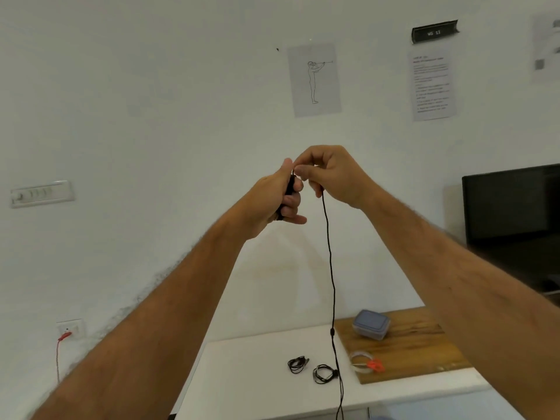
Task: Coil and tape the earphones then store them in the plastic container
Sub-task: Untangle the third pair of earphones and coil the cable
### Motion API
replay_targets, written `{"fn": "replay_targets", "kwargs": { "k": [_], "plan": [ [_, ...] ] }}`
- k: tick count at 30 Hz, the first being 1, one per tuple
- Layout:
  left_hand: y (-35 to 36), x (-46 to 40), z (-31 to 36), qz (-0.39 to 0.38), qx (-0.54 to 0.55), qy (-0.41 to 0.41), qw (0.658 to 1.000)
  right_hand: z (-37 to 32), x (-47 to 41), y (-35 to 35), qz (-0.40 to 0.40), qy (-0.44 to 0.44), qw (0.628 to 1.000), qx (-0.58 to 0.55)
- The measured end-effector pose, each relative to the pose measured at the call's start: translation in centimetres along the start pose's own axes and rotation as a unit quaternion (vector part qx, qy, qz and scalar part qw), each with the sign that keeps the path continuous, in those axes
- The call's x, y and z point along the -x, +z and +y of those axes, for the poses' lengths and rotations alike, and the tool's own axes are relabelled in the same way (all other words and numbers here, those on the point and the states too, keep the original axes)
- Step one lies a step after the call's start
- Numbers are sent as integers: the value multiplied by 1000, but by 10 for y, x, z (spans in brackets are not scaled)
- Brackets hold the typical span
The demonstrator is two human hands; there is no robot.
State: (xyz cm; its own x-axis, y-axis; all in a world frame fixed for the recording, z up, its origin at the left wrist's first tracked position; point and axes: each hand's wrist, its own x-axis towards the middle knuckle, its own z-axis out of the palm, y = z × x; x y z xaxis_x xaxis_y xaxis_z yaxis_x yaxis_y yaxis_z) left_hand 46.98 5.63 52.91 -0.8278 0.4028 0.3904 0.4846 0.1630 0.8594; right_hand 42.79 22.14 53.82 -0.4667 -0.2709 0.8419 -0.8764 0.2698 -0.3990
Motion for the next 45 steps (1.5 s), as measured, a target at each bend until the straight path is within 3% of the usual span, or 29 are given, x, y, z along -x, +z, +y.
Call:
{"fn": "replay_targets", "kwargs": {
  "k": [6, 11, 24, 31, 34, 38, 45],
  "plan": [
    [-2, 0, 6, -49, 118, 6, 992, 7, 11, 24, -10, 49, 990, -132],
    [-3, -6, 6, -5, 200, 39, 979, 13, 29, 51, -36, 125, 973, -191],
    [-14, -8, 8, 121, 58, 93, 987, 0, 51, 44, -133, 153, 972, -122],
    [-14, -6, 1, 119, -61, 51, 990, -21, 35, 19, -93, 96, 991, -30],
    [-10, -5, -4, 73, -102, 40, 991, -26, 23, 10, -73, 64, 995, 31],
    [-6, -2, -5, 61, -84, 27, 994, -27, 11, 1, -52, 18, 994, 98],
    [-2, 0, -2, 26, -10, 0, 1000, -15, 1, -5, -10, -6, 999, 49]
  ]
}}
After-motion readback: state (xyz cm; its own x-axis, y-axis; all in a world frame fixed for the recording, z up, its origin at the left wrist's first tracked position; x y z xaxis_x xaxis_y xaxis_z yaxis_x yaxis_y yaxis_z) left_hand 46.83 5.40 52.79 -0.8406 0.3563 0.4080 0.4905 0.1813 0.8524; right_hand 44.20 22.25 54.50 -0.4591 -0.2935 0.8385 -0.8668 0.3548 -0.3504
